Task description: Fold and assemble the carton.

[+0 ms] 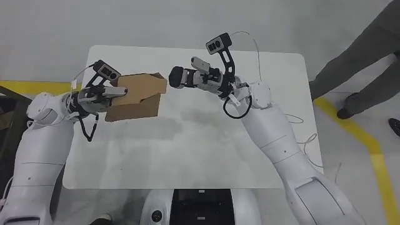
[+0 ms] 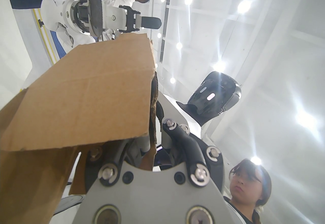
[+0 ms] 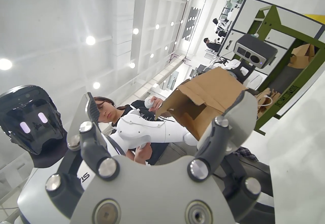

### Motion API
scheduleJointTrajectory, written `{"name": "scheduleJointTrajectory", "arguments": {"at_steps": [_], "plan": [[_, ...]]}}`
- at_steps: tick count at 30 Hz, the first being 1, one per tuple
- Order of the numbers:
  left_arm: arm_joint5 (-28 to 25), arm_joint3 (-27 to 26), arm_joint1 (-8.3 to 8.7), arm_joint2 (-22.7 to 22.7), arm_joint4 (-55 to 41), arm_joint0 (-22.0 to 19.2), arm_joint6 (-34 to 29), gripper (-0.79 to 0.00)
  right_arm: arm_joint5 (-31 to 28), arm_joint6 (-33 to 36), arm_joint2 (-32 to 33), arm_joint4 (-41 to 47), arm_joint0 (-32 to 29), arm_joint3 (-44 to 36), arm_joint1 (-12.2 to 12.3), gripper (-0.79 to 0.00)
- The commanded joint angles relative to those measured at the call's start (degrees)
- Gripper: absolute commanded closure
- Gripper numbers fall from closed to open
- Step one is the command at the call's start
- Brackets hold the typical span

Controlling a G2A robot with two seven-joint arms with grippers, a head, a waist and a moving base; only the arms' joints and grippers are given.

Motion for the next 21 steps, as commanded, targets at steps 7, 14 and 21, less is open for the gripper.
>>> {"name": "scheduleJointTrajectory", "arguments": {"at_steps": [7, 14, 21], "plan": [[0.6, -0.6, 1.55, 1.8, 0.1, 1.1, 0.0, 0.000, -3.3, 4.1, -1.5, 2.4, 0.7, 1.3, -0.6, -0.785], [-0.7, 0.5, 2.43, 3.1, -1.3, 0.0, 0.0, 0.000, -3.1, 8.1, -2.4, 6.2, 0.9, 1.9, -1.0, -0.785], [-2.1, 1.3, 2.90, 4.9, -2.5, -1.2, 0.0, 0.000, -2.1, 8.9, -3.1, 6.6, 0.4, 1.4, -1.2, -0.785]]}}
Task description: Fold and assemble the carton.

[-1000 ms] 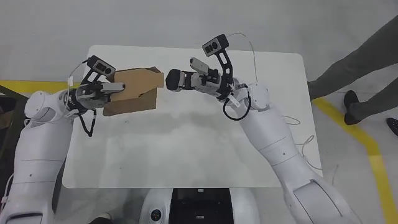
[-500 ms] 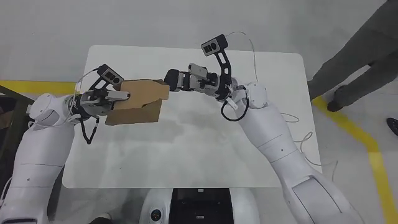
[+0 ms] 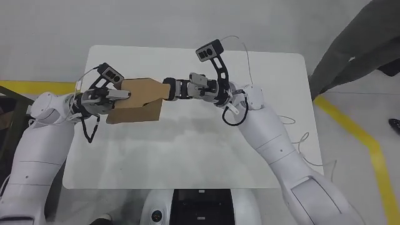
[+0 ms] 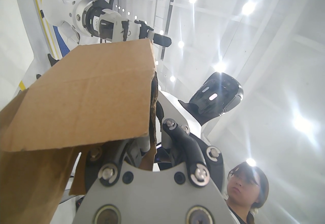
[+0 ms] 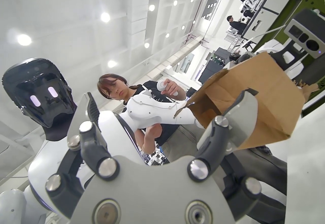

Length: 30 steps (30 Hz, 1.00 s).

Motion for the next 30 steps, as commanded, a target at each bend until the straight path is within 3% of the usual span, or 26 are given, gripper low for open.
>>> {"name": "scheduleJointTrajectory", "arguments": {"at_steps": [1, 13, 19, 30], "plan": [[-0.2, 0.1, 0.11, 0.5, -0.2, -0.2, 0.0, 0.000, 0.3, 0.1, -0.3, -0.1, -0.2, -0.4, -0.1, -0.785], [-2.9, 1.0, 0.89, 2.3, 0.3, -1.1, 0.0, 0.000, 1.7, -1.6, -2.1, -1.8, -0.1, -0.1, -0.6, -0.785], [-6.6, 2.4, 1.10, 1.0, 2.3, -1.1, 0.0, 0.000, 1.3, -4.5, 1.1, -4.1, -0.2, -0.1, 0.2, -0.785], [-10.9, 1.5, 0.71, 0.0, 5.6, -0.4, 2.7, 0.000, 9.3, -11.3, 3.3, -6.2, -5.4, -7.6, 1.5, -0.785]]}}
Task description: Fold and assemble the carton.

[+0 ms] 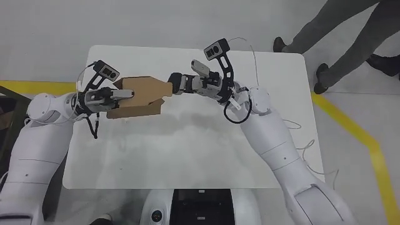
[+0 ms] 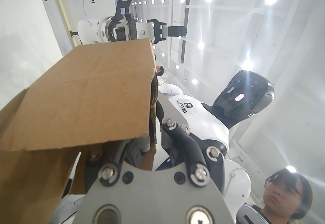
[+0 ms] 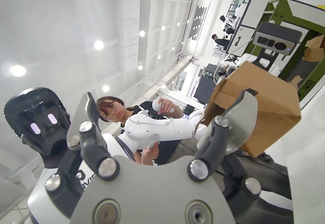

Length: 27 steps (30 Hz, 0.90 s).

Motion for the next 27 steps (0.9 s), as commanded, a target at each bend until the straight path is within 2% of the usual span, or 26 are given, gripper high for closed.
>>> {"name": "scheduleJointTrajectory", "arguments": {"at_steps": [1, 12, 19, 27], "plan": [[-0.3, -0.2, -0.07, -0.2, 0.2, 0.2, 0.4, 0.000, 1.2, -0.4, -0.2, 0.2, -1.0, -1.3, 0.1, -0.785], [-0.9, -0.7, -0.42, -1.2, 1.0, 1.0, 1.5, 0.000, 3.4, -1.6, -0.1, -0.6, -3.6, -4.8, 0.6, -0.785], [-0.7, -1.3, -0.78, -0.8, 0.9, 1.1, 1.4, 0.000, 1.3, -3.2, -1.7, -3.5, -2.4, -3.3, 0.3, -0.785], [-0.3, -1.6, -1.00, -1.0, 1.4, 1.3, 0.3, 0.000, 2.1, -0.6, -3.6, -1.3, -1.3, -2.1, -0.1, -0.785]]}}
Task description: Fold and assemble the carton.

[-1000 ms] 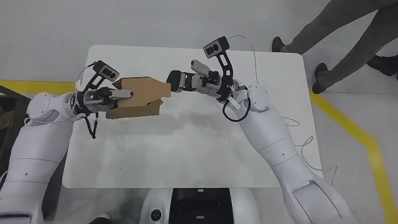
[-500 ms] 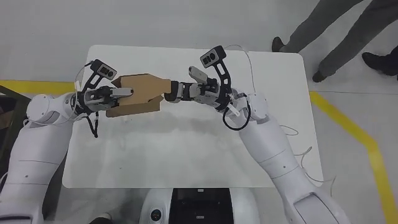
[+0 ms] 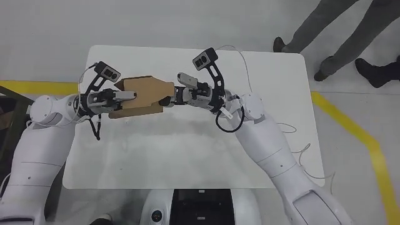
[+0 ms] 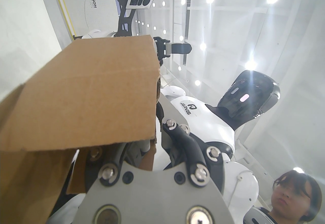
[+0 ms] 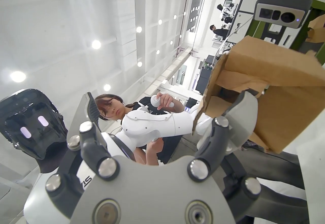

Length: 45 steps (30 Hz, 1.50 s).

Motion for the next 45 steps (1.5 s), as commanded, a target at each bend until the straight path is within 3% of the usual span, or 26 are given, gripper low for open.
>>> {"name": "scheduleJointTrajectory", "arguments": {"at_steps": [1, 19, 29, 45], "plan": [[0.1, -0.1, -0.05, 0.0, 0.0, 0.0, -0.3, 0.000, 0.4, 0.7, -0.4, 0.3, 0.3, 0.3, -0.1, -0.785], [-0.1, 0.6, -0.51, -0.7, 1.2, -0.6, -0.6, 0.000, 2.1, 5.4, -0.7, 4.3, 1.0, 1.7, -0.2, -0.785], [-4.5, 1.0, -0.41, -1.4, 11.6, -0.3, 5.3, 0.000, -0.2, 2.8, 5.0, -2.0, -0.4, -2.5, 1.6, -0.785], [-4.6, 0.5, -0.58, -1.6, 13.5, 0.1, 7.0, 0.000, -2.6, -0.3, 4.8, -7.4, 0.2, -3.8, 2.1, -0.785]]}}
